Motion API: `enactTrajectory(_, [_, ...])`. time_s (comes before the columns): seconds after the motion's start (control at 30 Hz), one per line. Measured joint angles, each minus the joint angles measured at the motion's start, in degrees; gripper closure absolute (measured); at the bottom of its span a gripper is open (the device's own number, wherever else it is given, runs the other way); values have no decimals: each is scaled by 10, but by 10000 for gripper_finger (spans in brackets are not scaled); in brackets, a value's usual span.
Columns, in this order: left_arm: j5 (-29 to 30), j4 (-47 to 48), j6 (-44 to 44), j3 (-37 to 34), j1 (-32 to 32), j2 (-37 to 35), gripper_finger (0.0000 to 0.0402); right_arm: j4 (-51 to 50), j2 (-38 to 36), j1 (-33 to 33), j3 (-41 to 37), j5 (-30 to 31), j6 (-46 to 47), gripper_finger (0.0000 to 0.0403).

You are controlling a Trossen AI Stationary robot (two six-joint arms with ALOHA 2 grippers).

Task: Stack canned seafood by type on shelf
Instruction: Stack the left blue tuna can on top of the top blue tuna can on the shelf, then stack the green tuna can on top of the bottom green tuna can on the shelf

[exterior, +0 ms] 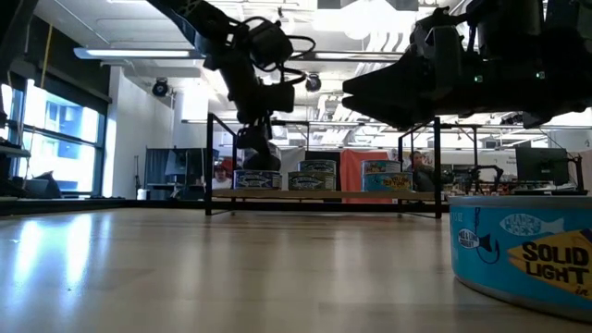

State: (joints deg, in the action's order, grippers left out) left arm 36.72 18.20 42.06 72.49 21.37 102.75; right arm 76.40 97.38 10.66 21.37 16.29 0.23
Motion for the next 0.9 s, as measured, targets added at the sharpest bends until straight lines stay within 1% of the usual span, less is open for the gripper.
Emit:
enactTrajectory(0.13, [-8,14,-2,0,-1,0,135,0,0,0,0,0,0,148])
enactTrajectory(0.27, [-51,21,-22,0,-1,0,135,0,0,0,0,0,0,148])
enactTrajectory(0.33, [-62,19,-26,0,0,0,135,0,0,0,0,0,0,148])
enactTrajectory(0.5, [-59,19,-10,0,0,0,135,-1,0,0,0,0,0,148])
enactTrajectory(0.7, [-10,15,-13,0,-9,-20,135,-4,0,0,0,0,0,148])
enactTrajectory(0.9, [-17,16,-55,0,-12,-47,135,-7,0,1,0,0,15,148])
